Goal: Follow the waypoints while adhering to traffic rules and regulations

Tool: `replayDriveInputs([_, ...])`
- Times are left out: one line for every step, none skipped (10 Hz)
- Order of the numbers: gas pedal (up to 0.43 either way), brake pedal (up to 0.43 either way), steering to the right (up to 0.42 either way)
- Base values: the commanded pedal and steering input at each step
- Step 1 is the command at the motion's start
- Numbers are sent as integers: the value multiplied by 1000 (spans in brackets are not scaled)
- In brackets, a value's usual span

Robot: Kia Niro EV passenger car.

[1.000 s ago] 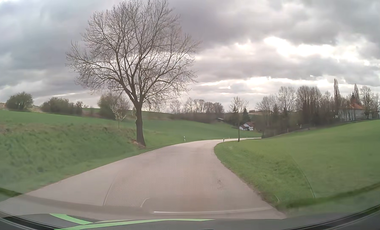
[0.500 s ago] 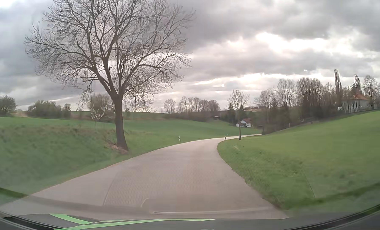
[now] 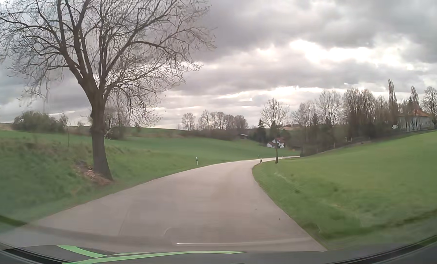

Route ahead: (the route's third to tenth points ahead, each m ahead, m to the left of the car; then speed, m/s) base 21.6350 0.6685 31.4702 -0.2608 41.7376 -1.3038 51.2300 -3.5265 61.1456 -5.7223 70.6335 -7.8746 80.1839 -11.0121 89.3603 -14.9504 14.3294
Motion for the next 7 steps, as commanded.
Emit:
replayDriveInputs([0, 49, 17])
replayDriveInputs([0, 49, 17])
replayDriveInputs([0, 49, 17])
replayDriveInputs([0, 49, 17])
replayDriveInputs([0, 49, 17])
replayDriveInputs([0, 55, 16])
replayDriveInputs([0, 55, 17])
